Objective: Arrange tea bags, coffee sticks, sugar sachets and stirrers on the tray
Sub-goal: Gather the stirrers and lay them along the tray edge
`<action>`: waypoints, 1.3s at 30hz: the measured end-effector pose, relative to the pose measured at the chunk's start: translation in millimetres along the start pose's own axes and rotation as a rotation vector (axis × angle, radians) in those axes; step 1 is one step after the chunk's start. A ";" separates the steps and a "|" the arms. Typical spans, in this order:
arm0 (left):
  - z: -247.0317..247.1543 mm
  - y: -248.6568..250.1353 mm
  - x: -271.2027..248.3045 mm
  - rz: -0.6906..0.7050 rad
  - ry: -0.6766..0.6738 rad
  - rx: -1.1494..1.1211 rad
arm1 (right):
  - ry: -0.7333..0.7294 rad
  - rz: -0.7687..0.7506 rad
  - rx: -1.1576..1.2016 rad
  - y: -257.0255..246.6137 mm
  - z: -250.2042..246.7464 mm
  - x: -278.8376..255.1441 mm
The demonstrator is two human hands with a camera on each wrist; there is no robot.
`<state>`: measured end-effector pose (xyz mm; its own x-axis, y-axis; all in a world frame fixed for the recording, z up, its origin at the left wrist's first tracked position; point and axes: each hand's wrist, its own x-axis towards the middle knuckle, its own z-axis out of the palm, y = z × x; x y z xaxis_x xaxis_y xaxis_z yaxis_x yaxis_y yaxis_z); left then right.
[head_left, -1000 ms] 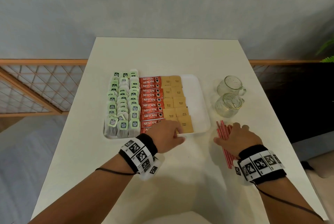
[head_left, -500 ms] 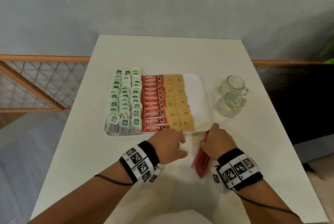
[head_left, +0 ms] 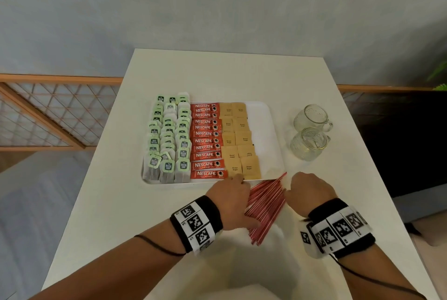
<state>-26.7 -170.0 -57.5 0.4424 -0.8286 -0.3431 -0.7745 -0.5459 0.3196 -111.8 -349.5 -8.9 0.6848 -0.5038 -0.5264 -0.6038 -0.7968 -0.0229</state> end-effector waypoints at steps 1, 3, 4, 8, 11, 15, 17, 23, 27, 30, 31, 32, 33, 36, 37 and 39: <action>-0.2 2.4 1.0 0.004 0.008 0.023 | -0.044 -0.017 -0.034 -1.0 0.6 -0.4; -0.2 6.7 2.9 0.011 0.017 0.059 | -0.127 -0.079 -0.060 -6.0 5.1 -1.6; -0.2 8.1 3.5 0.015 0.024 0.070 | -0.163 -0.120 -0.056 -9.6 8.8 -1.9; 1.9 9.2 2.2 0.036 0.050 0.036 | -0.203 -0.235 -0.017 -27.4 18.6 -4.9; 5.7 8.6 1.3 0.027 0.042 0.035 | -0.186 -0.298 -0.043 -38.3 24.6 -4.0; 5.1 2.5 0.3 -0.004 0.047 0.008 | -0.148 -0.340 -0.069 -43.3 28.7 -0.2; 3.2 -1.4 -2.5 -0.010 0.053 -0.006 | -0.131 -0.361 -0.068 -42.6 26.6 -1.8; 3.6 -19.3 -16.8 -0.062 0.061 -0.005 | 0.007 -0.526 -0.003 -40.2 19.8 -1.9; 3.4 -26.9 -27.0 -0.105 0.078 -0.004 | 0.045 -0.690 -0.061 -50.6 33.6 4.8; 3.2 -29.8 -32.0 -0.126 0.087 0.003 | 0.095 -0.746 -0.114 -61.8 45.5 7.2; 3.2 -30.6 -33.4 -0.132 0.086 0.007 | 0.106 -0.752 -0.123 -65.4 47.0 7.3; 3.2 -31.6 -34.9 -0.139 0.084 0.009 | 0.111 -0.760 -0.124 -68.5 47.3 7.4; 3.1 -32.5 -36.4 -0.146 0.080 0.009 | 0.113 -0.769 -0.120 -70.8 47.7 8.2; 3.5 -36.5 -38.6 -0.159 0.078 0.008 | 0.098 -0.774 -0.077 -75.2 47.8 9.1; 3.0 -37.2 -39.1 -0.161 0.078 0.010 | 0.092 -0.774 -0.061 -75.8 48.3 9.5; 2.7 -37.8 -39.5 -0.158 0.081 0.010 | 0.079 -0.771 -0.026 -75.9 47.8 8.5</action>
<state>-16.1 -116.3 -58.4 0.5932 -0.7403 -0.3162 -0.6971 -0.6689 0.2582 -79.7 -277.4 -52.3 0.9353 0.1750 -0.3074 0.0648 -0.9391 -0.3375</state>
